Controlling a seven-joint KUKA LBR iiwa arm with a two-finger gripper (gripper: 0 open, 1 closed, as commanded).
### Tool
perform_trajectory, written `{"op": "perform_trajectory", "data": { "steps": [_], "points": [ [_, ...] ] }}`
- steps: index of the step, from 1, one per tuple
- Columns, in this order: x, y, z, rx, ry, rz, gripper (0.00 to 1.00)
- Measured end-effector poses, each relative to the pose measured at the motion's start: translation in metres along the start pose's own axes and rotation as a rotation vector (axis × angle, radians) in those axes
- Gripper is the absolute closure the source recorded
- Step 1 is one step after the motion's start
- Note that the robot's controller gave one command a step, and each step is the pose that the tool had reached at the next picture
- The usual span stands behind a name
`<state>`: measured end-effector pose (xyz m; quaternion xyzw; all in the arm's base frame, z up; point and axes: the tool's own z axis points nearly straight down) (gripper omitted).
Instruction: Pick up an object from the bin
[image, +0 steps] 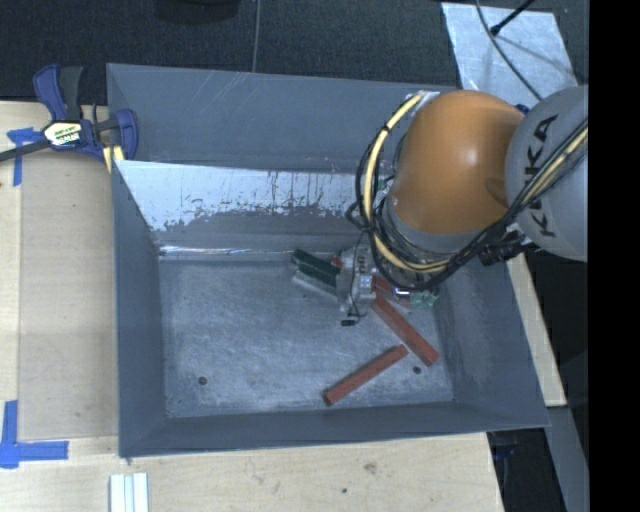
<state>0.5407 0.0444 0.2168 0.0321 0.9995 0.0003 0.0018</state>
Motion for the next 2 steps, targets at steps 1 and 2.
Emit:
{"op": "perform_trajectory", "data": {
  "steps": [1, 2],
  "points": [
    [0.000, 0.000, 0.000, 0.000, 0.000, 0.001, 0.00],
    [0.030, -0.075, 0.106, 0.002, 0.008, -0.226, 0.00]
  ]
}}
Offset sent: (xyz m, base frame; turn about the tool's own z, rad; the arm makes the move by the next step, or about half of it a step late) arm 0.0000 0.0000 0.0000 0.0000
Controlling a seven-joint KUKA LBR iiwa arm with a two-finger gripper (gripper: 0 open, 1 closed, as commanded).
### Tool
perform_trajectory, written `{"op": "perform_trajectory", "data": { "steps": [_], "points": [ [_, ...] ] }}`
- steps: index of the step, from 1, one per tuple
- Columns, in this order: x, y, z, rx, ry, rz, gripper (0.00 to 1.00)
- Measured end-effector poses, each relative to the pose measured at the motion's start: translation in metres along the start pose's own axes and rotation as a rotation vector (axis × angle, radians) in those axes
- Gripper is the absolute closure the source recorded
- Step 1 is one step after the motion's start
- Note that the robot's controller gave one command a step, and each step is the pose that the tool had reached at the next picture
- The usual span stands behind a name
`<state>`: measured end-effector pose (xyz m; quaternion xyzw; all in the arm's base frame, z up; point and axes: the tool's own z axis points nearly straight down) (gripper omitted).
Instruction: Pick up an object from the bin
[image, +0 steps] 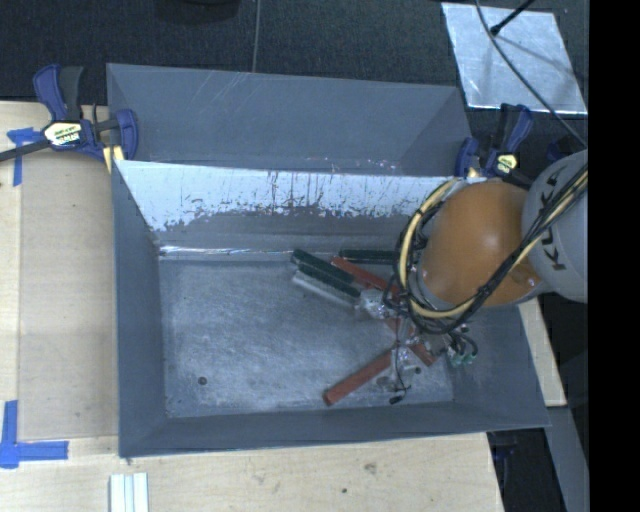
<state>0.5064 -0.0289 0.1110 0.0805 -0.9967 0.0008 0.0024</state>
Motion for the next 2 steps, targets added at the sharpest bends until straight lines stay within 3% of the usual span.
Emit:
{"op": "perform_trajectory", "data": {
  "steps": [1, 2],
  "points": [
    [0.0138, -0.0227, 0.0428, 0.000, -0.003, -0.116, 0.00],
    [0.0122, -0.0218, 0.0405, 0.000, -0.008, -0.114, 1.00]
  ]
}}
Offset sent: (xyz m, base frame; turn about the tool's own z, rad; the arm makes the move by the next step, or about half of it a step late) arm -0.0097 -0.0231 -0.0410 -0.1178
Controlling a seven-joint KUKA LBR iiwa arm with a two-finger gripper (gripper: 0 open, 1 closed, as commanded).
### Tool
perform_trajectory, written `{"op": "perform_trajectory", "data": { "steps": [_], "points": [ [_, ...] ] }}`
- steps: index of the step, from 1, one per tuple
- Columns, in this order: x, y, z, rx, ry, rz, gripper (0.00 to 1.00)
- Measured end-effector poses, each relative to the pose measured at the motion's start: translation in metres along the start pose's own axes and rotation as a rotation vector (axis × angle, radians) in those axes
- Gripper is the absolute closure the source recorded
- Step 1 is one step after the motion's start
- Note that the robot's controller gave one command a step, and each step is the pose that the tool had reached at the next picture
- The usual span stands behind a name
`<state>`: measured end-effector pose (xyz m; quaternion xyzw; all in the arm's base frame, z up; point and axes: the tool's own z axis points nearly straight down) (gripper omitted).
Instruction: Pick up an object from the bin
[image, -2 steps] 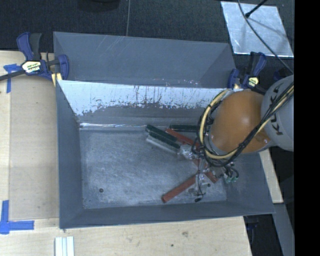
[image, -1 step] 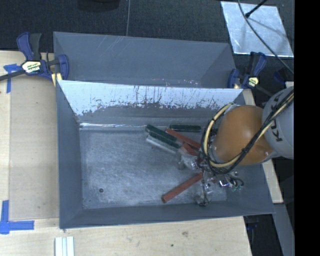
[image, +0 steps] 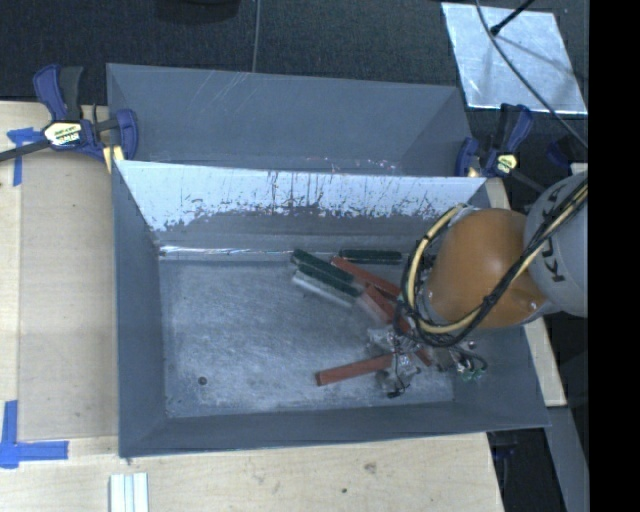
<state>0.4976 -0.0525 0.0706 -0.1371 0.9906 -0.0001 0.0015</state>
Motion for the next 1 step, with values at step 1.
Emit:
{"op": "perform_trajectory", "data": {
  "steps": [1],
  "points": [
    [0.0061, -0.0464, -0.1385, 0.001, -0.002, -0.174, 1.00]
  ]
}}
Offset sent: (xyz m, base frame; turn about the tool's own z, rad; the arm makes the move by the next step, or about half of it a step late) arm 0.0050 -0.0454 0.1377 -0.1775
